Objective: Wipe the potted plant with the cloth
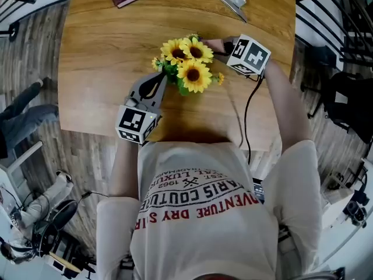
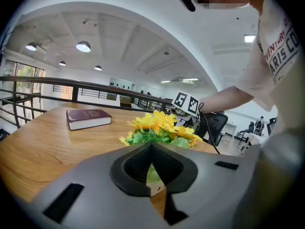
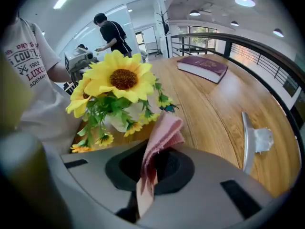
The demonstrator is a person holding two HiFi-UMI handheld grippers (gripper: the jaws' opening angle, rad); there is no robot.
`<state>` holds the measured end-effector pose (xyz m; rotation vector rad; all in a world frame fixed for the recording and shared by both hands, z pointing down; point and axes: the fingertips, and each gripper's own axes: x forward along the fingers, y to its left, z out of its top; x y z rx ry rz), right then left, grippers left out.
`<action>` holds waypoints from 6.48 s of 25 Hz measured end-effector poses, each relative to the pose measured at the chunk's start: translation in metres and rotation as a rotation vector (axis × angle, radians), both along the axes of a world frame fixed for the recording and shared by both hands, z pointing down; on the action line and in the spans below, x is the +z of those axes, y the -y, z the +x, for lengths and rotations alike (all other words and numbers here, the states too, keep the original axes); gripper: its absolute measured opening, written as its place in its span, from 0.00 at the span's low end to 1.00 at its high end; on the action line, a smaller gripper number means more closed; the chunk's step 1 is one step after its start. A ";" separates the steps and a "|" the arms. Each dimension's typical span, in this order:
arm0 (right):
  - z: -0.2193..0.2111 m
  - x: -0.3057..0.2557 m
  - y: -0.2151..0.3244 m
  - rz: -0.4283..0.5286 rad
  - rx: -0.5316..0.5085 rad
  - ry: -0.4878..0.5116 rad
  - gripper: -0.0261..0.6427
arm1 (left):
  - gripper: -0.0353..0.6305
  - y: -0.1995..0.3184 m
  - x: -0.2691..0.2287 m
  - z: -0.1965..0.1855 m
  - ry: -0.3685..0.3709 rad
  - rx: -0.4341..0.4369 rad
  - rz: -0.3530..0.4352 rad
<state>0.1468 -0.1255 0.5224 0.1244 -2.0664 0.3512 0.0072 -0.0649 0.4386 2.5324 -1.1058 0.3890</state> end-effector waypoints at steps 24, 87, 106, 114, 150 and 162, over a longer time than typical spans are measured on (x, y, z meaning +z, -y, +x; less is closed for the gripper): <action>-0.095 -0.169 -0.041 0.368 0.479 0.272 0.09 | 0.08 -0.016 -0.092 -0.082 0.043 -0.036 0.243; -0.102 0.018 -0.141 0.088 1.670 0.159 0.09 | 0.08 -0.034 0.002 -0.166 0.026 0.302 0.016; 0.039 0.011 -0.139 0.224 1.546 0.010 0.09 | 0.75 -0.023 0.054 -0.009 0.109 0.490 0.066; 0.058 0.014 -0.106 0.230 1.428 0.018 0.09 | 0.81 -0.001 0.067 0.026 0.162 0.565 0.091; 0.021 -0.015 -0.091 0.318 1.292 0.140 0.09 | 0.81 0.000 -0.007 0.050 -0.008 0.566 0.126; -0.080 -0.111 -0.076 0.568 0.895 0.363 0.09 | 0.81 0.014 -0.089 0.042 -0.088 0.563 0.102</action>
